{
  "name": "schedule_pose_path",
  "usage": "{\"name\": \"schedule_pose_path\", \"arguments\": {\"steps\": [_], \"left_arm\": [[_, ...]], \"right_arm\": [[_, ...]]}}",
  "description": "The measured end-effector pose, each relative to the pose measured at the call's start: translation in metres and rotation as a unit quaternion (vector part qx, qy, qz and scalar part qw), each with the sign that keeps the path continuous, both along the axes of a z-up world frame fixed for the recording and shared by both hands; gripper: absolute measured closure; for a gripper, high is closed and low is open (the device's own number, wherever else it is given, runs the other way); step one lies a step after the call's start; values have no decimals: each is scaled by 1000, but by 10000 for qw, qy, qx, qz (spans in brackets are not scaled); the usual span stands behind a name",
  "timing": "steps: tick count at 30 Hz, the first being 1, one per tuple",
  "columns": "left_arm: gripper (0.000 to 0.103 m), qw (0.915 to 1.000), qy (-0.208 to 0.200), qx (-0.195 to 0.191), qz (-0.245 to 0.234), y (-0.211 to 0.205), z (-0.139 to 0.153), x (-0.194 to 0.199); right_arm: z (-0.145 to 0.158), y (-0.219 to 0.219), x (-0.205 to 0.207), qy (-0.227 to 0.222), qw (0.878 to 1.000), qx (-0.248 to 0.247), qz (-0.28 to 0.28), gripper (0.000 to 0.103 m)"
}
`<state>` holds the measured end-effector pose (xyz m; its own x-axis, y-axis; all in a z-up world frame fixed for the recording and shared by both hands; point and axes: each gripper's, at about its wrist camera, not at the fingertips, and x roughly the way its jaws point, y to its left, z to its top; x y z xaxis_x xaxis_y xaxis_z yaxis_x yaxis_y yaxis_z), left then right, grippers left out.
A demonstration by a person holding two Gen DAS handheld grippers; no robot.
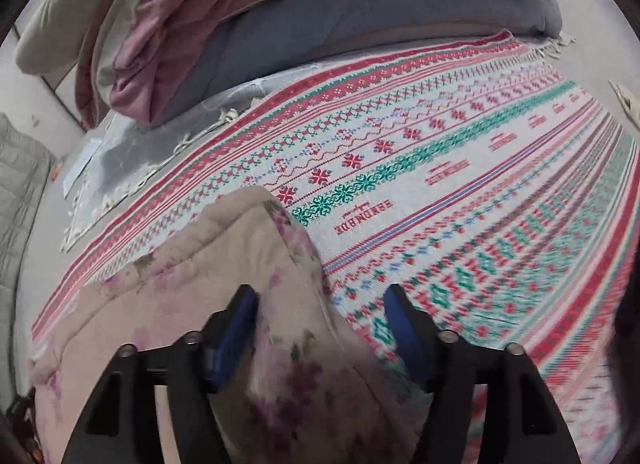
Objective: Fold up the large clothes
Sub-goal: 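Open both tools and release the folded hem onto the jacket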
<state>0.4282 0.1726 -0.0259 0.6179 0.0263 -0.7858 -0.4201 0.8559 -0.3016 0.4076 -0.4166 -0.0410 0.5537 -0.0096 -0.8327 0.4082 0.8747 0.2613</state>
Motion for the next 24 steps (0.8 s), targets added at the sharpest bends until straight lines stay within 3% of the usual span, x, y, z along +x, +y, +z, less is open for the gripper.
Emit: {"name": "schedule_pose_path", "arguments": {"steps": [4, 7, 9, 13, 17, 21, 24], "left_arm": [[40, 9990, -427, -99, 16, 7, 46, -64], [39, 9984, -443, -123, -323, -21, 55, -118], [38, 9963, -309, -123, -797, -52, 54, -148], [38, 9884, -164, -103, -1504, -116, 47, -184], [36, 9845, -169, 19, -1744, -161, 36, -197], [31, 9818, 28, 650, -1785, -189, 5, -196], [26, 9771, -194, 1216, -1734, -203, 0, -202]], "right_arm": [[50, -9, -81, -870, 9939, 567, -379, 27], [56, 1, -134, -899, 9892, 1151, -119, 26], [52, 15, -165, -790, 9879, 1334, 1, 26], [54, 57, -204, -627, 9920, 1010, 421, 26], [63, 96, -229, -799, 9907, 504, 983, 26], [46, 120, -228, -717, 9896, -86, 1244, 26], [20, 123, -216, -530, 9886, -293, 1379, 26]]}}
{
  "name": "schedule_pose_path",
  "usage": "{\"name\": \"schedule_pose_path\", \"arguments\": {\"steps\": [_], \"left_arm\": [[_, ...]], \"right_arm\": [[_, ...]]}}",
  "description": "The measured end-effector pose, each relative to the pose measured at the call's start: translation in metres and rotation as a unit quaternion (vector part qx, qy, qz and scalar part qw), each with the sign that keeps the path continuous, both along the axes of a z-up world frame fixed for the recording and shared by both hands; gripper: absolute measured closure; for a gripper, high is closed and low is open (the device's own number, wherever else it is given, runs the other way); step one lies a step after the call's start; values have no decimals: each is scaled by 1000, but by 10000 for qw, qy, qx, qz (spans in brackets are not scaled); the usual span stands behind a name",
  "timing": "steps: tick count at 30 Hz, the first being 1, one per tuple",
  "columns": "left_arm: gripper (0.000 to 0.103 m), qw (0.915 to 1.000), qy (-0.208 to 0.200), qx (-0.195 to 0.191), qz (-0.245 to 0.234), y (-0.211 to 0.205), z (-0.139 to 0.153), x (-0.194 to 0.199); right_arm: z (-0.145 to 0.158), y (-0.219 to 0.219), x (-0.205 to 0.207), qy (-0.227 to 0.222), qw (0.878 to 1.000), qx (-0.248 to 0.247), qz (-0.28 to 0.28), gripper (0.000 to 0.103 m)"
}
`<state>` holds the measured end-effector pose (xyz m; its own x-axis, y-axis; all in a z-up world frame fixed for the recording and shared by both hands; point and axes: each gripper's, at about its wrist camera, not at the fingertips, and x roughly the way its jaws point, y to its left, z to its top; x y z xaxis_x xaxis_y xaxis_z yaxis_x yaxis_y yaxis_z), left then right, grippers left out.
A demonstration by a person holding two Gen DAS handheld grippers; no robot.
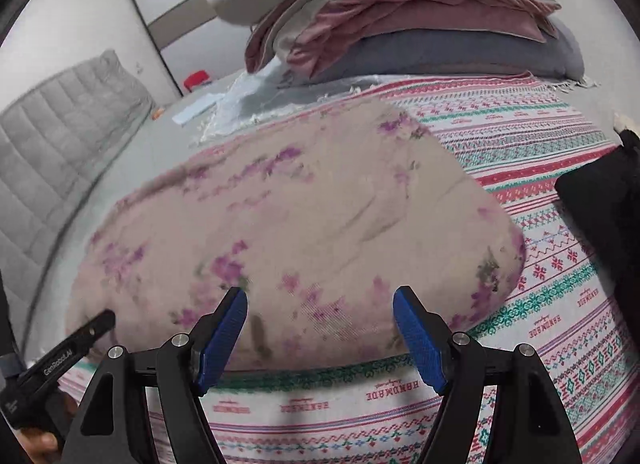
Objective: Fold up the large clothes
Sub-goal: 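Open both tools and release the folded hem onto the jacket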
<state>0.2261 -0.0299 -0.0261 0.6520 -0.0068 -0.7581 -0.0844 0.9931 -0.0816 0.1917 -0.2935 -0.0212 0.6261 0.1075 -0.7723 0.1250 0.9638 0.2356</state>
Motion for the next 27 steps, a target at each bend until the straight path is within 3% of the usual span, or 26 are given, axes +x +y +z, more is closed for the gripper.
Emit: {"name": "schedule_pose_path", "arguments": {"steps": [5, 10, 20, 27], "left_arm": [[25, 10000, 12, 50, 11, 1, -5, 1], [24, 9997, 15, 252, -61, -4, -7, 3], [23, 9994, -13, 358, 18, -7, -6, 1], [23, 9990, 251, 373, 44, -8, 8, 13]], "right_arm": [[-22, 5, 10, -122, 9997, -231, 23, 18], [-42, 10, 26, 69, 9992, -380, 112, 12], [-35, 5, 19, -20, 9995, -304, 103, 12], [-21, -4, 12, -53, 9998, -170, 19, 11]]}}
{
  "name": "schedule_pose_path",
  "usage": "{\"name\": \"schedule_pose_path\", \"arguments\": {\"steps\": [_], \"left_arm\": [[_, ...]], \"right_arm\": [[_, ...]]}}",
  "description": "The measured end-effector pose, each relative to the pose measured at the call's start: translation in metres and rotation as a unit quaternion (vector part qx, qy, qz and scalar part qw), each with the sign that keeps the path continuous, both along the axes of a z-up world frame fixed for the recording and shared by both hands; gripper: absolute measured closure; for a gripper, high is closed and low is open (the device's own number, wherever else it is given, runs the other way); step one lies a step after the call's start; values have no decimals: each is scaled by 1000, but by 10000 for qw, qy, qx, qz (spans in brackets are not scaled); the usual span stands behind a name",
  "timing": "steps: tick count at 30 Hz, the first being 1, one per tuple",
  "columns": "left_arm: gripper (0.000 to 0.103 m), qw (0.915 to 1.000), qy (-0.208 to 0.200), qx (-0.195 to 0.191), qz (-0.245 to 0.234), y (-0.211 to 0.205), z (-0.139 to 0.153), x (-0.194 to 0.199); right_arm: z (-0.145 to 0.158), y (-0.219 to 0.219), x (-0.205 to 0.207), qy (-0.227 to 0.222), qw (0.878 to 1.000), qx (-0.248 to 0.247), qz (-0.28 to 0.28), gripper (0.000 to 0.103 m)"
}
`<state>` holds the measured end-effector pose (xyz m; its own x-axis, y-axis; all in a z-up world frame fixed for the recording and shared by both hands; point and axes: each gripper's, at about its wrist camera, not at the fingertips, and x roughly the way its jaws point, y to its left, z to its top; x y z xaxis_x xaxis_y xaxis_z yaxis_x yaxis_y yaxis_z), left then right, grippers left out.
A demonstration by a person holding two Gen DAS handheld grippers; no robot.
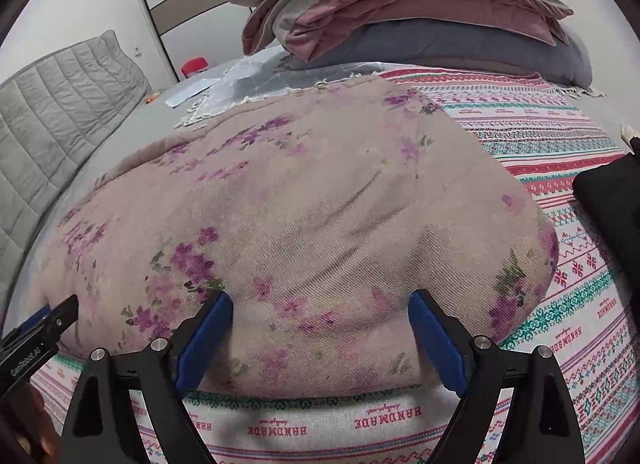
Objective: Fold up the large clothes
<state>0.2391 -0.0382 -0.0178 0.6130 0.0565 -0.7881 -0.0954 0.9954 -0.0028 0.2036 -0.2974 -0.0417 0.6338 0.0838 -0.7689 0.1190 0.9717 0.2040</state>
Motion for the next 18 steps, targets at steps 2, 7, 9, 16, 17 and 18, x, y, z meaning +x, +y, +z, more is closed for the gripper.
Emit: {"name": "schedule_pose_path", "arguments": {"steps": [2, 7, 9, 16, 17, 18], "left_arm": [[23, 10000, -24, 0, -75, -2, 11, 10], [23, 9982, 364, -116, -455, -22, 25, 70], [23, 9969, 565, 4, -551, -36, 22, 101], [23, 9890, 1089, 963, -283, -63, -15, 218], [23, 9884, 1191, 926, -169, -60, -23, 229], [23, 9882, 1264, 861, -46, -57, -31, 239]], "right_arm": [[6, -1, -3, -13, 10000, -19, -58, 11], [23, -5, -12, -118, 9996, -117, -238, 12], [27, -10, -17, -151, 9994, -39, -315, 12], [25, -30, -23, -28, 9974, 438, -580, 12], [24, -32, -23, 11, 9968, 521, -603, 12], [23, -33, -22, 53, 9964, 592, -611, 12]]}}
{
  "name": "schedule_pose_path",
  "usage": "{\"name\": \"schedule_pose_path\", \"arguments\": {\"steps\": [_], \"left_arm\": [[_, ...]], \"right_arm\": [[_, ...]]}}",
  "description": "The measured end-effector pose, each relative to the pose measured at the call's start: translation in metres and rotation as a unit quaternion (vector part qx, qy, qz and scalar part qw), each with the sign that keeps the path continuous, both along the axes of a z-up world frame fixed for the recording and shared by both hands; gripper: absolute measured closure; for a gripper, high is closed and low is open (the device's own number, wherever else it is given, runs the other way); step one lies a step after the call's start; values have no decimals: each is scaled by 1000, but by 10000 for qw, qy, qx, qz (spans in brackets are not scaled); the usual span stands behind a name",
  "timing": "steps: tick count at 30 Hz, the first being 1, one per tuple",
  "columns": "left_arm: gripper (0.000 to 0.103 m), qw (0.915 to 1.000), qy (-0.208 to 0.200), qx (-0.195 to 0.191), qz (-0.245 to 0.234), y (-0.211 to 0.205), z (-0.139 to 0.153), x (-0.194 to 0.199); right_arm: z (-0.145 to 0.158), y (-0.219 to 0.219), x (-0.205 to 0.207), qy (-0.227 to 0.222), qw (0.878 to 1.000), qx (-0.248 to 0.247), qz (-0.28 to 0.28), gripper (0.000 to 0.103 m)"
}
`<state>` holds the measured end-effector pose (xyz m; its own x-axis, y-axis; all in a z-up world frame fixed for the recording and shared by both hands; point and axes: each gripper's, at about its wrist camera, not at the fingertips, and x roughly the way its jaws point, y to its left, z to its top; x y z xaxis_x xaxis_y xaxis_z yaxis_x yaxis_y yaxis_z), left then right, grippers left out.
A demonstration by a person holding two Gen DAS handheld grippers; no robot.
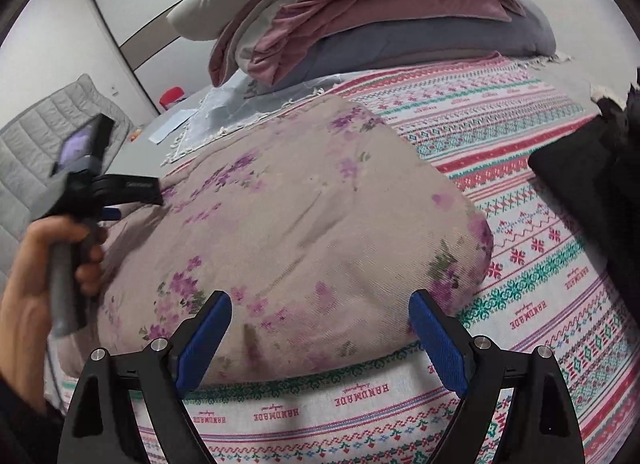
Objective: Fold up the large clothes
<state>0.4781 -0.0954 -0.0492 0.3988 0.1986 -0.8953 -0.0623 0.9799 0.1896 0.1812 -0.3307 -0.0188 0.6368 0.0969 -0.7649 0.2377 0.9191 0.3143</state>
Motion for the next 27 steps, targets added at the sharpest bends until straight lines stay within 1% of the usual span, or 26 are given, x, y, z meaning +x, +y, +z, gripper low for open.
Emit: {"name": "schedule_pose_path", "arguments": {"steps": [2, 3, 5, 6, 9, 11, 14, 15, 17, 18, 21, 23, 24, 27], "left_arm": [[23, 9997, -64, -46, 239, 6, -15, 10], [22, 9995, -112, -29, 302, 8, -26, 13], [20, 9992, -274, 29, 277, 7, -33, 10], [20, 9990, -349, 42, 273, 7, -32, 8], [20, 9991, -328, -76, 275, 11, -27, 6], [20, 9988, -348, -220, 277, 15, -21, 3], [20, 9974, -407, -530, 263, 24, -1, -8], [20, 9963, -471, -673, 244, 30, 14, -18], [20, 9950, -645, -737, 183, 38, 34, -36], [20, 9943, -829, -652, 120, 42, 51, -55], [20, 9915, -1175, -525, -183, 47, 76, -108], [20, 9904, -1249, -516, -305, 52, 81, -146], [20, 9902, -1246, -560, -305, 54, 80, -168], [20, 9900, -1185, -723, -242, 62, 68, -200]], "right_arm": [[-3, 0, 2, 82, 9999, 138, 48, 12], [-4, 1, 4, 119, 9998, 130, 75, 12], [-4, 6, 4, 162, 9998, -18, 137, 12], [-4, 9, 4, 161, 9997, -89, 155, 12], [-4, 12, 2, 161, 9995, -227, 177, 12], [-6, 13, 4, 194, 9993, -253, 178, 12], [-8, 14, 5, 220, 9991, -318, 177, 12], [-8, 14, 4, 219, 9991, -328, 177, 11], [-7, 15, 4, 207, 9990, -328, 200, 12], [-6, 16, 5, 203, 9990, -323, 220, 12], [-5, 20, 4, 178, 9989, -325, 278, 12], [-4, 22, 4, 163, 9988, -355, 287, 12], [-3, 23, 3, 148, 9988, -363, 293, 12], [-2, 26, 0, 109, 9989, -318, 322, 11]]}}
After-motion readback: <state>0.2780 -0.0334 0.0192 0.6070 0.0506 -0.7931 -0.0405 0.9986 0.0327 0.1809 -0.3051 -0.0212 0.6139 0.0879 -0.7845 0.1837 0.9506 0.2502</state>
